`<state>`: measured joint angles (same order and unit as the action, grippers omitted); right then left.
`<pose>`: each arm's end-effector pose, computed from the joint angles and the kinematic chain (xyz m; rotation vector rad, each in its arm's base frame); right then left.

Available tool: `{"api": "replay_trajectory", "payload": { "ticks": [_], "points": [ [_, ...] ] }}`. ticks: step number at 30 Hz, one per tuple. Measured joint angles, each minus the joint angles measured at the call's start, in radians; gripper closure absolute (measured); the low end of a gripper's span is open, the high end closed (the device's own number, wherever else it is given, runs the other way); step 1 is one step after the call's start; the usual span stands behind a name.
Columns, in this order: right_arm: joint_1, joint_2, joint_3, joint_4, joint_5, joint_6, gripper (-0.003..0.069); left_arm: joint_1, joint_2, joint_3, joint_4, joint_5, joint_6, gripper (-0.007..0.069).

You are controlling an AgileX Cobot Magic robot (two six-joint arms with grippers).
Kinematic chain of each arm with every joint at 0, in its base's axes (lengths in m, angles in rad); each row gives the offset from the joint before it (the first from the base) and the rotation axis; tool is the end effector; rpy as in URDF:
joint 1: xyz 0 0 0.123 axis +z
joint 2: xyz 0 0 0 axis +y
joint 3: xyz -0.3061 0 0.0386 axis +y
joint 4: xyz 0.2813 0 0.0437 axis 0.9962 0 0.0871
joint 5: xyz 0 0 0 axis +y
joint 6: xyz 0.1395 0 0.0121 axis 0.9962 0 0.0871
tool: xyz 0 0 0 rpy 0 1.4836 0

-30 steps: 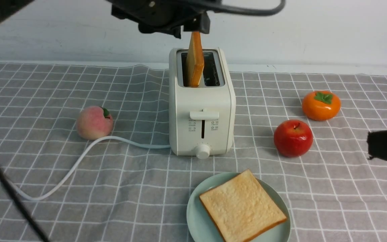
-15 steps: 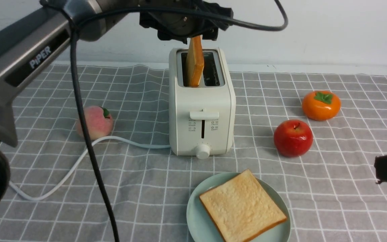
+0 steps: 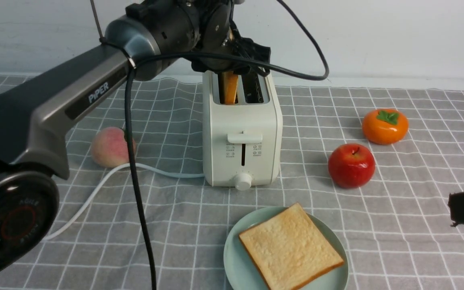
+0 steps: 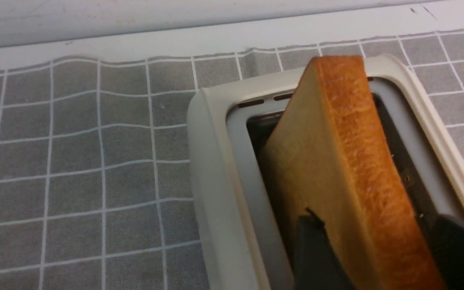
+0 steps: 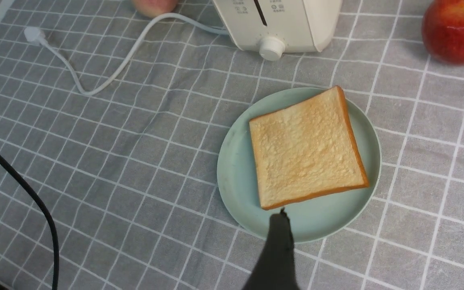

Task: Take toasted bread from bread machine on grey coffee table place on plate.
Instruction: 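Reach for a toast slice standing in the toaster with the left gripper, then place the slice of bread on the plate with the left gripper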

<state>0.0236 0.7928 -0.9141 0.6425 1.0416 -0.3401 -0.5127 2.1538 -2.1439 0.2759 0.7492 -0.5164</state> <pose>0.1740 0.0766 0.3655 -0.2812 2.2387 0.6462 0.5284 -0.2676 0.3146 0.1202 2.2184 -0.2493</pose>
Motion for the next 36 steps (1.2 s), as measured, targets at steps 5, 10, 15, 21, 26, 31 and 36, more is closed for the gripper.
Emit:
{"api": "replay_trajectory", "payload": {
  "ticks": [5, 10, 15, 21, 26, 31, 36],
  "points": [
    [0.000, 0.000, 0.000, 0.000, 0.000, -0.001, 0.0075, 0.014, -0.057, 0.001, -0.081, 0.042, 0.051, 0.0561],
    [0.000, 0.000, 0.000, -0.005, -0.001, -0.001, 0.0075, 0.063, -0.239, 0.001, -0.179, 0.105, 0.137, 0.0547],
    [0.000, 0.000, 0.000, -0.029, -0.003, -0.001, 0.0075, 0.142, -0.495, 0.013, -0.319, 0.337, 0.310, 0.0547],
    [0.001, 0.000, 0.000, -0.030, -0.003, -0.001, 0.0075, 0.178, -0.641, 0.207, -0.663, 0.500, 0.568, 0.0547],
    [0.001, 0.000, 0.000, -0.034, -0.007, -0.003, 0.0084, 0.166, -0.616, 0.613, -1.184, 0.452, 0.906, 0.0547],
    [0.001, 0.000, 0.000, -0.037, -0.007, -0.034, 0.0120, 0.124, -0.444, 0.881, -1.511, 0.320, 1.110, 0.0547],
    [0.001, 0.000, 0.000, -0.037, -0.007, -0.049, 0.0171, 0.087, -0.292, 0.933, -1.630, 0.151, 1.187, 0.0547]
  ]
}}
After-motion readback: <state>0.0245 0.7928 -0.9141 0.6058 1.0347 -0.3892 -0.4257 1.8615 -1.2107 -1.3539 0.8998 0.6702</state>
